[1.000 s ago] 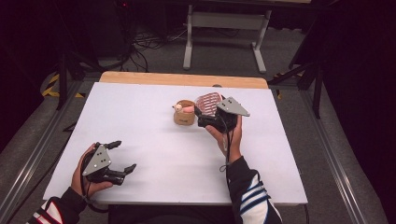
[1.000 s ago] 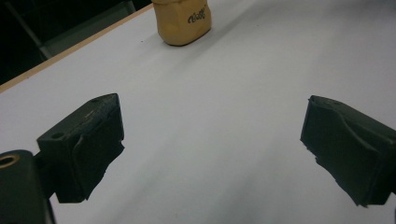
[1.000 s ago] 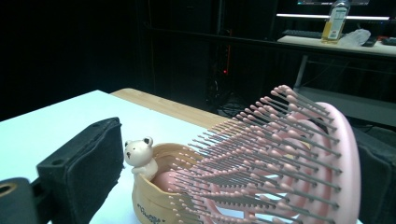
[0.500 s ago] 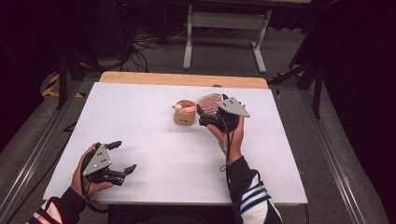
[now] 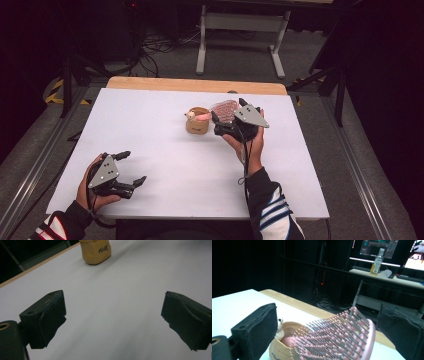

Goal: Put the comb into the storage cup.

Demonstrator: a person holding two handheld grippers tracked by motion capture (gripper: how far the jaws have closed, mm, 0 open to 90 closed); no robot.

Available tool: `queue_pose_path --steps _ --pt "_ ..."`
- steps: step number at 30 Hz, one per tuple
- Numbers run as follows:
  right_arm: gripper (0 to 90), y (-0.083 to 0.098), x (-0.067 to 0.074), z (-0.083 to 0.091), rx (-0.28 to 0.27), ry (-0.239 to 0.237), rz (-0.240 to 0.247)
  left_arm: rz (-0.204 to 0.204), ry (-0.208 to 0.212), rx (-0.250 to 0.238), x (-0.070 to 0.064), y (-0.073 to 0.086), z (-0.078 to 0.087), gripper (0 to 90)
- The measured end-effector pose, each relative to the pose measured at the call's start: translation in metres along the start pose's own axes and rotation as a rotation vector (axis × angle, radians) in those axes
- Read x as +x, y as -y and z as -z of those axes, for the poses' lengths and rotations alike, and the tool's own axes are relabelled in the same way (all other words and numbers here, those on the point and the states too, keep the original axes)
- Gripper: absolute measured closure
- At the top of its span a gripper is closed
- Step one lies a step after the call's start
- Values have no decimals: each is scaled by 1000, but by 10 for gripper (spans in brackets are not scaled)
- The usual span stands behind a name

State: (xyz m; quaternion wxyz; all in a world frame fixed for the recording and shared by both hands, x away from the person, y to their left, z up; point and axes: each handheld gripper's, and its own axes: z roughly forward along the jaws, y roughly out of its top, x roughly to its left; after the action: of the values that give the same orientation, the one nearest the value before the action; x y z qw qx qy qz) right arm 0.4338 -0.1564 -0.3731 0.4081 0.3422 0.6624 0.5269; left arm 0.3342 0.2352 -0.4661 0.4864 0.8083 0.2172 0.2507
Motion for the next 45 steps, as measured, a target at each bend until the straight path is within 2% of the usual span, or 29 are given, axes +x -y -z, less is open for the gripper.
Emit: queue_pose_path --steps 3,8,21,29,45 --pt "42 -2 0 2 -3 -9 4 -1 -1 4 0 0 0 68" --pt "43 -7 0 8 4 -17 40 -3 -2 4 0 0 1 67" --pt "48 -14 -5 19 -16 -14 56 -2 -4 1 1 0 2 67" --pt "46 -17 2 23 -15 -13 90 -4 -5 0 0 0 2 66" --pt "46 -13 4 28 -2 -34 129 -5 1 2 1 0 2 64"
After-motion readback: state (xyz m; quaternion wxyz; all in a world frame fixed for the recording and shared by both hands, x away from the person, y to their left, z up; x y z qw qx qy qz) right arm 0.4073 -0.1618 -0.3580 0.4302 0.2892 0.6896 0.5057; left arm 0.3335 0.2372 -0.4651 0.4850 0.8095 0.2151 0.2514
